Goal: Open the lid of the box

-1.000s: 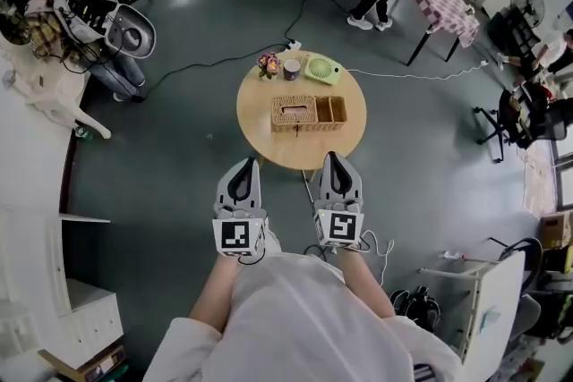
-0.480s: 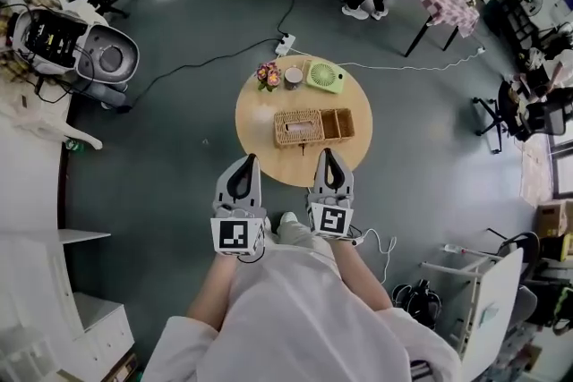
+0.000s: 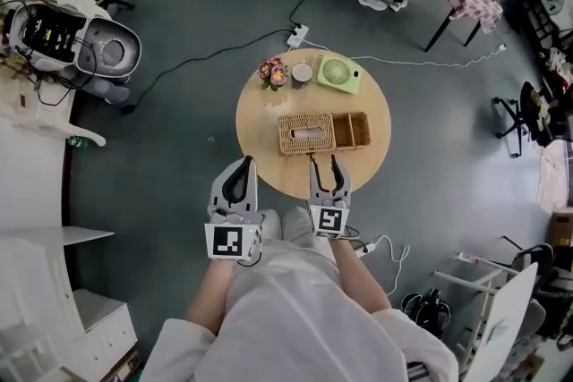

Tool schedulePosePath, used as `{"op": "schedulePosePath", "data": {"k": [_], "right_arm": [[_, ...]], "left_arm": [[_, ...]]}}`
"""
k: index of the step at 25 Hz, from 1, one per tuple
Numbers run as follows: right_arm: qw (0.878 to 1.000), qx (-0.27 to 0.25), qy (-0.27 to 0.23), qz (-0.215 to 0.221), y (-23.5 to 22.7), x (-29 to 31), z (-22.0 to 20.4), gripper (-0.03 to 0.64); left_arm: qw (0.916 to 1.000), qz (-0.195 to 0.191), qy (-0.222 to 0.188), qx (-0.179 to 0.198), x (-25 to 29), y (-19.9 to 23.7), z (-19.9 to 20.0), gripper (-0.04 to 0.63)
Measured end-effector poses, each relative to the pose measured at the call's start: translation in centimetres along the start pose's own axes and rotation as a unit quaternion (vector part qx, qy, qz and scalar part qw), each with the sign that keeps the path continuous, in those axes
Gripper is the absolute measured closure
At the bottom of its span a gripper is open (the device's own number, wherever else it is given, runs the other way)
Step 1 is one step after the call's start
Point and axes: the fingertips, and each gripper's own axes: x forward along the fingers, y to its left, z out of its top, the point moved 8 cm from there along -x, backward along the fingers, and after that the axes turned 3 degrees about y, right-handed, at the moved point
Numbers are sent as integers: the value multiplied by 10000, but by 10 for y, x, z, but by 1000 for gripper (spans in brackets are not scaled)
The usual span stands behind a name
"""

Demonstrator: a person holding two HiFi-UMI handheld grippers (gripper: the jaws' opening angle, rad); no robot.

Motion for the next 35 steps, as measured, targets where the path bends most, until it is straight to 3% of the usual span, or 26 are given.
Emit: {"op": "schedulePosePath", "data": {"k": [4, 8, 12, 14, 24, 35], "right_arm": [[9989, -50, 459, 42, 14, 22, -91, 437], [9956, 19, 922, -160, 12, 44, -150, 441], [9937, 110, 1100, -195, 9, 47, -169, 547], [9957, 81, 915, -143, 10, 41, -162, 595], [9950, 6, 996, -23, 1, 34, -88, 603], [9964, -176, 834, -5, -27, 109, -5, 602]], "left_arm": [[10000, -10, 42, 64, 15, -1, -60, 600], [10000, 16, -67, 44, 30, 1, -95, 600], [10000, 36, -30, 48, 31, -3, -105, 600], [10000, 33, 66, 11, 27, -5, -102, 600], [9991, 221, 353, 53, 5, 1, -41, 600], [9993, 310, 218, 60, 25, 3, 45, 600]]}}
